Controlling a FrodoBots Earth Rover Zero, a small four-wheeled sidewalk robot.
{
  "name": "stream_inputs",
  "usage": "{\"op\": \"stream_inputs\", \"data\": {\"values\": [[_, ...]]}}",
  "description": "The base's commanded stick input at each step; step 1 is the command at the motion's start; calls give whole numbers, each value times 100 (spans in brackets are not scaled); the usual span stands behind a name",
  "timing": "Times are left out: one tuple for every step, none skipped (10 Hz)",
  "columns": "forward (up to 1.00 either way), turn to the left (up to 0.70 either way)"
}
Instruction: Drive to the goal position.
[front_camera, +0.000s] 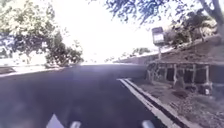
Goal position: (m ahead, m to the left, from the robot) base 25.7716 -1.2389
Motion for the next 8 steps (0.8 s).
{"op": "stream_inputs", "data": {"values": [[70, 0], [70, 0], [70, 0], [70, 0], [70, 0], [70, 0], [70, 0], [70, 0]]}}
